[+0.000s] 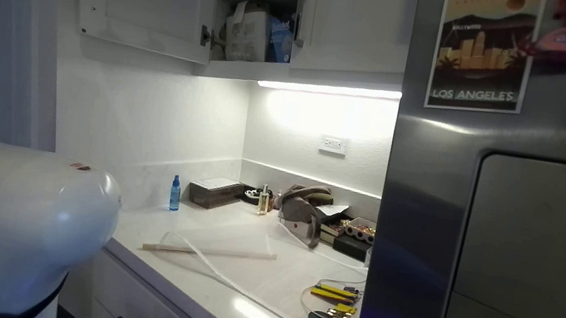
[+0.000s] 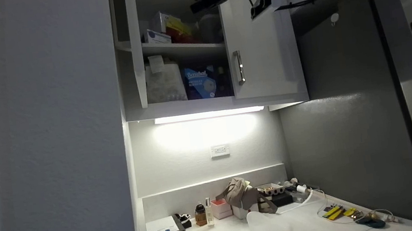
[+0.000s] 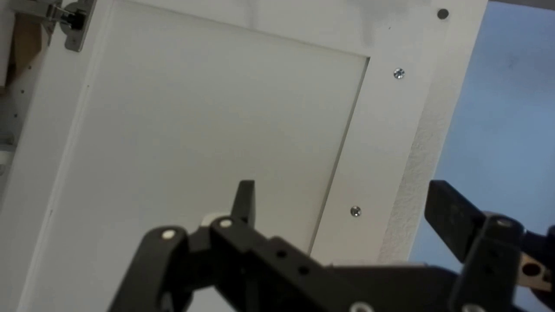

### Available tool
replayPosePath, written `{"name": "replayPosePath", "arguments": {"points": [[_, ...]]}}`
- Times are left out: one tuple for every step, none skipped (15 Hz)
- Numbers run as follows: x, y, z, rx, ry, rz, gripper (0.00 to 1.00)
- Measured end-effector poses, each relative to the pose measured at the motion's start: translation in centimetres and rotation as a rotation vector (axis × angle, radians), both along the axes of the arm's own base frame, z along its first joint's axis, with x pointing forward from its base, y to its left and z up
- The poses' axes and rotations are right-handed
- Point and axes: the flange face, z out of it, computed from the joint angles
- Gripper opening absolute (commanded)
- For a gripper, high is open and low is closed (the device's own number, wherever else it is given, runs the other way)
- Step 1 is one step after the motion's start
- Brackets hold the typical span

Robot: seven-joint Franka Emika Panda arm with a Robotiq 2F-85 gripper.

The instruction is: Open the left and right cabinet doors, then close the right and left cabinet doors

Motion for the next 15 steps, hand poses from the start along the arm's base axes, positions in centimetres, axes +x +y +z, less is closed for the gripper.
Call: {"name": "replayPosePath", "arguments": {"points": [[0.1,0.2,0.6,0.014,0.015,-0.012,1.0],[0.4,0.4,1.1,0.033,0.035,-0.025,1.0],[0.7,0.6,1.7,0.055,0.057,-0.04,1.0],[1.2,0.8,2.2,0.078,0.081,-0.053,1.0],[1.7,1.1,2.7,0.102,0.108,-0.067,1.0],[2.2,1.4,3.2,0.128,0.138,-0.081,1.0],[2.7,1.7,3.6,0.15,0.166,-0.09,1.0],[3.1,2.1,3.9,0.169,0.196,-0.096,1.0],[3.4,2.5,4.2,0.184,0.22,-0.097,1.0],[3.6,2.7,4.2,0.186,0.227,-0.095,1.0],[3.6,2.7,4.1,0.185,0.229,-0.094,1.0],[3.6,2.7,4.1,0.185,0.23,-0.094,1.0],[3.6,2.7,4.1,0.186,0.229,-0.094,1.0],[3.6,2.7,4.2,0.186,0.229,-0.094,1.0],[3.6,2.6,4.2,0.188,0.229,-0.095,1.0]]}}
